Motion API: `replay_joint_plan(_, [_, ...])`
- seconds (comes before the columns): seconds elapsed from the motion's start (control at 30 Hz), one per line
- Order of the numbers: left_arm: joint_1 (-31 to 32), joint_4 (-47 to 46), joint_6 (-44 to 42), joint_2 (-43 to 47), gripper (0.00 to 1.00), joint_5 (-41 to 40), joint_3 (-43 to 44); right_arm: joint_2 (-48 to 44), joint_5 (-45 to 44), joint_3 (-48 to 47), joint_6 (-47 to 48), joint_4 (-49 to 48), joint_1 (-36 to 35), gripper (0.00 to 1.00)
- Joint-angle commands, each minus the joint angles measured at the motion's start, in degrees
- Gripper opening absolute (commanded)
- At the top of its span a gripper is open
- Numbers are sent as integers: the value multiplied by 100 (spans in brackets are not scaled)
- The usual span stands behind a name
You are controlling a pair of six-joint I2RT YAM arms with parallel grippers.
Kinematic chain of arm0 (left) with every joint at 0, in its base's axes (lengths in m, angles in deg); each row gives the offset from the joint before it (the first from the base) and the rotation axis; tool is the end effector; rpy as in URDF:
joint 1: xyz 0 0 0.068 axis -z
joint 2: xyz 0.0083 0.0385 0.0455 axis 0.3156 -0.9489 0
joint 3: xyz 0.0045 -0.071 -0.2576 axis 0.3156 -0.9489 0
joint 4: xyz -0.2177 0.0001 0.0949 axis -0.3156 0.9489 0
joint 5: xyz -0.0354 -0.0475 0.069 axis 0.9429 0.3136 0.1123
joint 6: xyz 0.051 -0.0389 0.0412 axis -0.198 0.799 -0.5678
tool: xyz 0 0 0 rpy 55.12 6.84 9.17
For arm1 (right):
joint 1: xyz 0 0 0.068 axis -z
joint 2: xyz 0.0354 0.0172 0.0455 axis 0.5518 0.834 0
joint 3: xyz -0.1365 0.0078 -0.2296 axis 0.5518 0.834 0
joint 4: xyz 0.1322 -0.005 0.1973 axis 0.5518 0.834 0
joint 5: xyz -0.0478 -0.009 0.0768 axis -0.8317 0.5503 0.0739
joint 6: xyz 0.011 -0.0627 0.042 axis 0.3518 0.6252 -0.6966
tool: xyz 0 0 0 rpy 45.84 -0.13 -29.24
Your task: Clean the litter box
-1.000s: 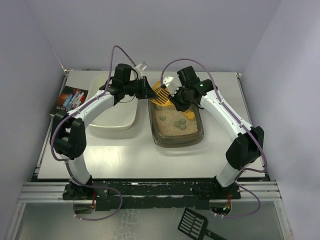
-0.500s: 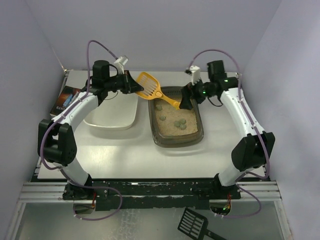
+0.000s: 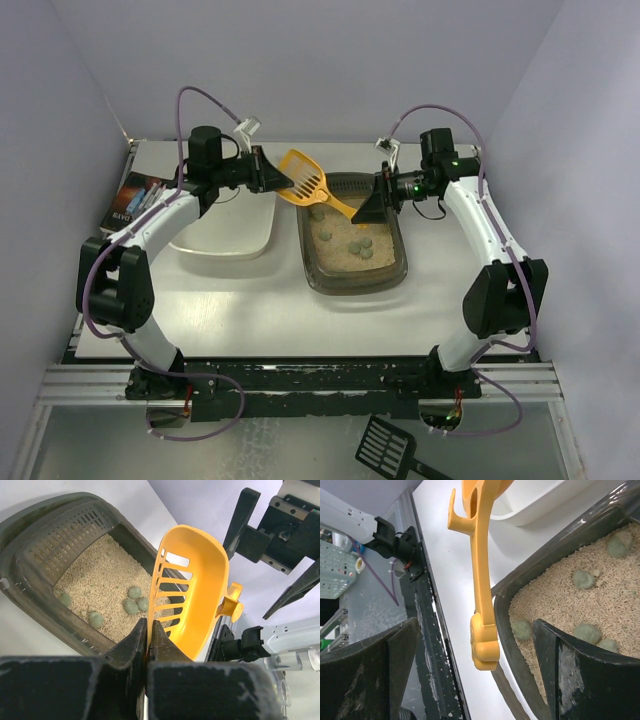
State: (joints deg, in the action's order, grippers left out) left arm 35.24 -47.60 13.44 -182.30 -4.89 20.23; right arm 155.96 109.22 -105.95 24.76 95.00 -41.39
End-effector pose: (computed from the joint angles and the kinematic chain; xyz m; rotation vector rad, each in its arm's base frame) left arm 0.3530 -0.1587 0.3078 0.4307 1.9542 -1.3592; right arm 0.2998 0.0999 0.3231 -0.8728 2.0615 1.3035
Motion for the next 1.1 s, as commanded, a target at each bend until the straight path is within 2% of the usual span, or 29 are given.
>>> replay_joint_plan(0.0, [10,-476,190,58,7,183,-47,162,368,-140,26,61,-71,92])
replay_joint_plan(0.13, [40,-604,378,24,7,194,-41,228,296,-177,-125,-64,-179,86])
replay_joint_plan(0.27, [135,-572,342,26,7,170,-35,408,261,-429,-110,24,-218,75])
replay_joint_plan(0.33, [188,-519,281,28,7,134,-25,508,214,-573,-91,89,-243,66])
replay_joint_plan(0.47, [295,-461,216,-1,7,89,-19,648,170,-730,-58,163,-279,60])
replay_joint_plan(0.63, [302,-516,295,-80,7,48,23,673,141,-586,-61,127,-344,47])
replay_joint_plan(0.8, [302,-583,395,-141,7,53,113,708,105,-471,-57,122,-436,47])
replay_joint_plan(0.93, [295,-594,362,-128,7,19,87,703,125,-418,-40,135,-439,51])
replay_joint_plan(1.07, [272,-580,366,-108,7,-56,111,667,135,-264,-21,113,-448,50])
